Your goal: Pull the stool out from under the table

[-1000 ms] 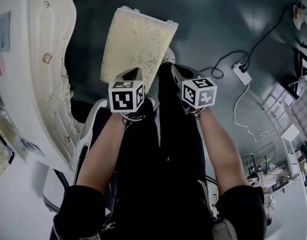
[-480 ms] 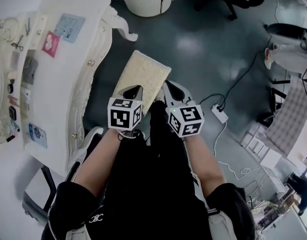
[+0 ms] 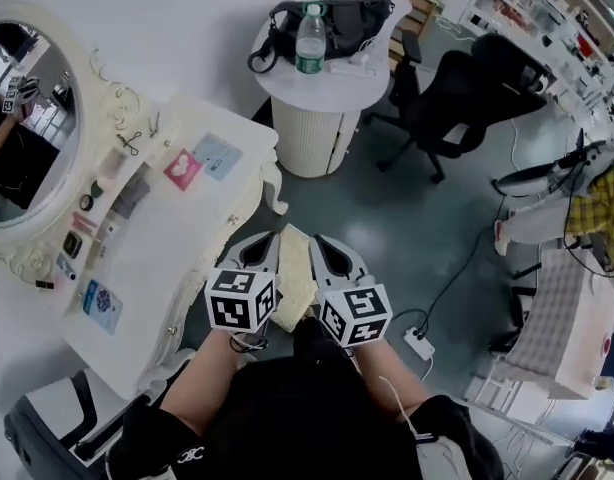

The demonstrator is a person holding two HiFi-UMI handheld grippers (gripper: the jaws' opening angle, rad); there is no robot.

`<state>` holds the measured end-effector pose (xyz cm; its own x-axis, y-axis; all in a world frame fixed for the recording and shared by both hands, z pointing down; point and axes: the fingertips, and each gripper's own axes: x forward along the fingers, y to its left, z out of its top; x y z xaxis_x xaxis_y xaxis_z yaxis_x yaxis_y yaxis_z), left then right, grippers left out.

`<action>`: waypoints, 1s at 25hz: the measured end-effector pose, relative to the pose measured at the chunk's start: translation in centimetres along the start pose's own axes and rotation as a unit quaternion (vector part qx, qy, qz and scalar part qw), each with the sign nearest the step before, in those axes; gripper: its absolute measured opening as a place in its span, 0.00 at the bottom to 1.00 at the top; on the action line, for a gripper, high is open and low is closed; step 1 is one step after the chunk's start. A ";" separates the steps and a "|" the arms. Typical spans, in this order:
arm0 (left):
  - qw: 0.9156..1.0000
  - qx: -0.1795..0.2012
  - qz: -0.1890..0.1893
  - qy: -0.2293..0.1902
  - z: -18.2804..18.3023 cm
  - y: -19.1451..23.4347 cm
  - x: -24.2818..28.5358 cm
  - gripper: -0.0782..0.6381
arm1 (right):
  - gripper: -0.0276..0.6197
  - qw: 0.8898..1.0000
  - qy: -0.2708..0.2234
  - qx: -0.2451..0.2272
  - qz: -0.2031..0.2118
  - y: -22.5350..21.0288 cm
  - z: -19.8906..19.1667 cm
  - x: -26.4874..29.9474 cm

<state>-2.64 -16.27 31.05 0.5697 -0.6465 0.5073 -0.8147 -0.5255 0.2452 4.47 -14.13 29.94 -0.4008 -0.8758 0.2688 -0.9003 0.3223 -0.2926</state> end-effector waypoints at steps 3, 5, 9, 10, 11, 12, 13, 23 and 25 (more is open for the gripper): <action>0.998 0.022 0.016 -0.059 4.4 0.5 -3.0 0.11 | 0.06 0.999 -0.030 -0.038 0.000 1.7 4.2 1.3; 0.995 0.035 0.030 -0.087 6.6 1.1 -4.6 0.11 | 0.05 0.997 -0.050 -0.056 -0.005 2.5 6.9 2.4; 0.992 0.047 0.052 -0.108 9.2 2.8 -6.7 0.11 | 0.05 0.995 -0.083 -0.047 0.003 5.0 11.2 3.1; 0.991 0.043 0.056 -0.114 9.8 3.2 -6.9 0.11 | 0.05 0.995 -0.088 -0.046 0.009 5.5 12.0 3.2; 0.990 0.037 0.057 -0.120 10.4 3.6 -7.1 0.11 | 0.05 0.995 -0.090 -0.048 0.015 6.1 12.7 3.4; 0.990 0.031 0.056 -0.124 10.9 4.0 -7.2 0.11 | 0.05 0.994 -0.090 -0.051 0.021 6.5 13.1 3.6; 0.990 0.027 0.056 -0.127 11.3 4.2 -7.3 0.11 | 0.05 0.994 -0.089 -0.053 0.025 6.8 13.5 3.8; 0.989 0.035 0.047 -0.138 12.7 4.9 -7.4 0.11 | 0.05 0.995 -0.093 -0.038 0.023 6.8 14.1 4.9; 0.989 0.038 0.047 -0.137 12.6 4.9 -7.4 0.11 | 0.05 0.995 -0.091 -0.030 0.031 6.9 13.8 5.1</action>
<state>-9.51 -21.01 18.11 0.5073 -0.8149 0.2802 -0.8614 -0.4882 0.1399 -1.46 -21.32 16.58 -0.4240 -0.9021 0.0801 -0.8854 0.3942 -0.2465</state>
